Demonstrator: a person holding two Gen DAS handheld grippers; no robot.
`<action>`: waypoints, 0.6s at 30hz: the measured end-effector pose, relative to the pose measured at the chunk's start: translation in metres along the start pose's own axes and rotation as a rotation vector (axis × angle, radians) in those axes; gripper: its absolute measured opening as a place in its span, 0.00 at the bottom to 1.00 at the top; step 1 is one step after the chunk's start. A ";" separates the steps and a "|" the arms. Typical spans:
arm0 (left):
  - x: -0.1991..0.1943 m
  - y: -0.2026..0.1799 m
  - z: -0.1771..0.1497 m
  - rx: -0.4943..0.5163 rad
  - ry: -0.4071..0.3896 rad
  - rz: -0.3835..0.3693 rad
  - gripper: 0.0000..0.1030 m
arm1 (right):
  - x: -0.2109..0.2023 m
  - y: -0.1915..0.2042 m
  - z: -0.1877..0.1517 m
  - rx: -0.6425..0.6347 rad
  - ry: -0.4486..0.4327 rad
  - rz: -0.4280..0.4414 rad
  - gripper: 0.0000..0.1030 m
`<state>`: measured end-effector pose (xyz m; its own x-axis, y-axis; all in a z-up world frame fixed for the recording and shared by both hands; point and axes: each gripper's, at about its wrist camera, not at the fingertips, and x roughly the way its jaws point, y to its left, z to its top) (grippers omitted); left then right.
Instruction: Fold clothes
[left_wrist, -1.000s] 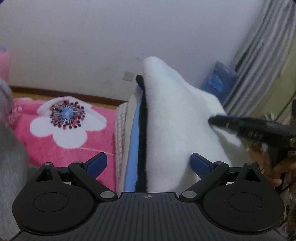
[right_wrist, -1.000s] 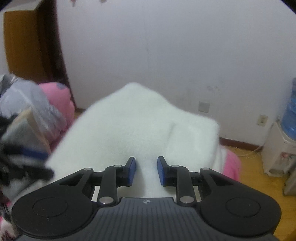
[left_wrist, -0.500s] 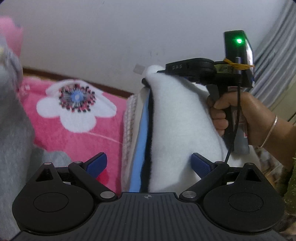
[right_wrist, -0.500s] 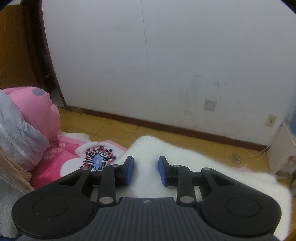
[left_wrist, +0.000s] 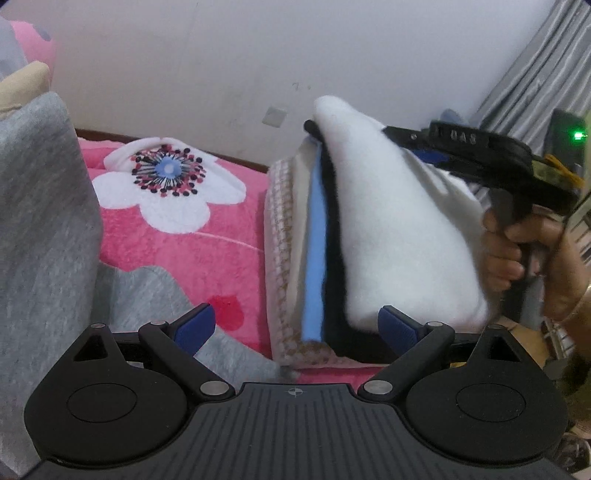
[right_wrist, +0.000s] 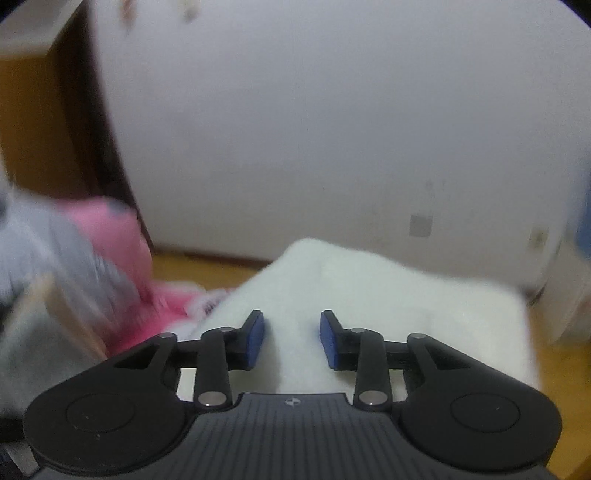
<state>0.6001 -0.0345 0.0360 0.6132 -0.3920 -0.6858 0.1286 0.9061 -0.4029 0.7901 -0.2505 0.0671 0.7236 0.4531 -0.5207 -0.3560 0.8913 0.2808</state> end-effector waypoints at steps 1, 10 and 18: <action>-0.003 -0.002 0.000 0.004 -0.012 -0.004 0.93 | -0.001 -0.007 0.000 0.065 -0.016 0.017 0.35; -0.008 -0.047 0.015 0.138 -0.103 -0.084 0.93 | -0.161 -0.039 -0.060 0.243 -0.243 -0.088 0.36; 0.031 -0.075 0.005 0.222 -0.031 0.059 0.92 | -0.180 -0.047 -0.130 0.171 -0.159 -0.124 0.36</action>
<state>0.6131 -0.1142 0.0477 0.6477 -0.3357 -0.6839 0.2583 0.9413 -0.2175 0.5995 -0.3718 0.0432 0.8440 0.3201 -0.4304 -0.1637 0.9178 0.3617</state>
